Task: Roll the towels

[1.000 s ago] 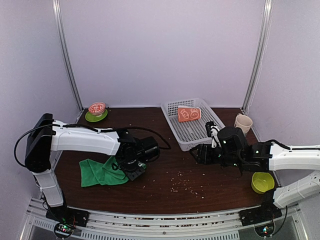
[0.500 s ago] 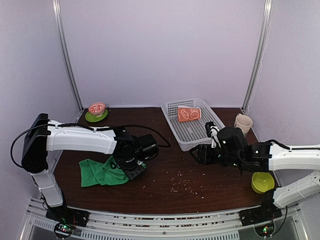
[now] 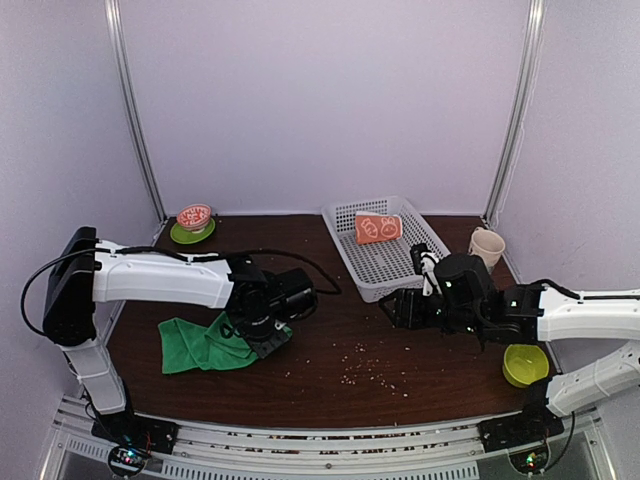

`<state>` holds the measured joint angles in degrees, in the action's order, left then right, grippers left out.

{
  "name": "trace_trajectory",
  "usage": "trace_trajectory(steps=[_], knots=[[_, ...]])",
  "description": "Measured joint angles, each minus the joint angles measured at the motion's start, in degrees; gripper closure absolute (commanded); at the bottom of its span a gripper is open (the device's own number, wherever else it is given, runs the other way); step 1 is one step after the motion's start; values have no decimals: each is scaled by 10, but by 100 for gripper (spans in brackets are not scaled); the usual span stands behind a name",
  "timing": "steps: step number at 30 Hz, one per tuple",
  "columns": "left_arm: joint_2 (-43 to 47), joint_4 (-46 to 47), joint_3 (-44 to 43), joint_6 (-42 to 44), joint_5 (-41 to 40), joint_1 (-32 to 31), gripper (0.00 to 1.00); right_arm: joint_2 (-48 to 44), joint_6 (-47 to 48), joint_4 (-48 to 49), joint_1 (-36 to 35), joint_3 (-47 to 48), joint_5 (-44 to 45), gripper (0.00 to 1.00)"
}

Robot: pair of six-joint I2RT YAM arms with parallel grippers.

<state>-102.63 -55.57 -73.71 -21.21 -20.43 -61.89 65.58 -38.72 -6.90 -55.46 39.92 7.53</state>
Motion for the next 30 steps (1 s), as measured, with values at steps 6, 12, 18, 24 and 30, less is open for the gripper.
trace_trajectory(steps=[6,12,18,24,30], knots=[[6,-35,-23,0,-39,0,100,-3,2,-3,0,0,0,37],[58,-79,-109,2,-58,1,100,-25,7,-7,0,0,0,37],[90,-117,-230,3,-43,1,100,-72,9,-23,0,0,2,37],[22,-165,-678,8,25,-10,100,-147,30,-79,0,22,27,36],[216,19,-581,3,106,-31,100,-246,60,-104,3,63,61,35]])
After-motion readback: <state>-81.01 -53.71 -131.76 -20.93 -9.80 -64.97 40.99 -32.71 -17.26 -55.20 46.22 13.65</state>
